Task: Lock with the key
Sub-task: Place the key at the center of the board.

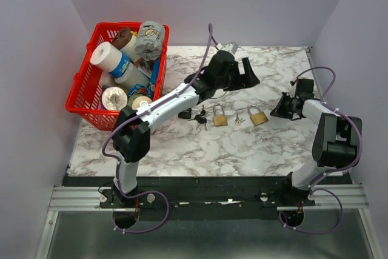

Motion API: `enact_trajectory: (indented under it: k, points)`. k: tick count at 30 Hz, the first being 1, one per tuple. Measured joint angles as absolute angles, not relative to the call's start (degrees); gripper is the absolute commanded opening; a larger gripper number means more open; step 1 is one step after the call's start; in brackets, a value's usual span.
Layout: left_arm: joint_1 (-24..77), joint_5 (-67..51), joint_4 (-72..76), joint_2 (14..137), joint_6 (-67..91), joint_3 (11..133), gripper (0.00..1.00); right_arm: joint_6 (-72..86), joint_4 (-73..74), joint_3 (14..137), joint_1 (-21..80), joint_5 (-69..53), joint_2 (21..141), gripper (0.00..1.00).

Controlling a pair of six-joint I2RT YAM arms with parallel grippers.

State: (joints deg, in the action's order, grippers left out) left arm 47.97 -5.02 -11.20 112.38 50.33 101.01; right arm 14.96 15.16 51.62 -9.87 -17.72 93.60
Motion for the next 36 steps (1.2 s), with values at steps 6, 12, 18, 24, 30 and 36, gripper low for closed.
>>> enact_trajectory:
  k: [6,12,18,24,30,36]
  points:
    - [40.99,-5.23,-13.3,105.01,46.11,95.24,0.95,14.92,16.78,51.72,-9.87,-17.85,95.77,0.01]
    - [36.36,-5.21,-15.79,102.54,44.69,89.78,0.95,14.55,18.11,51.83,-9.87,-18.98,96.27,0.01]
    - [36.73,-5.23,-16.47,101.38,44.58,87.53,0.95,14.31,19.25,51.83,-9.47,-20.18,96.25,0.01]
    - [36.8,-5.23,-16.4,100.6,44.6,87.35,0.95,13.96,19.99,51.64,-9.21,-20.32,95.92,0.01]
    - [36.71,-5.63,-16.4,100.6,44.64,87.35,0.95,13.04,20.69,50.28,-9.06,-20.69,94.76,0.01]
    - [36.47,-6.22,-16.47,100.6,44.62,87.37,0.95,8.73,24.18,52.1,-9.06,-20.64,95.39,0.01]
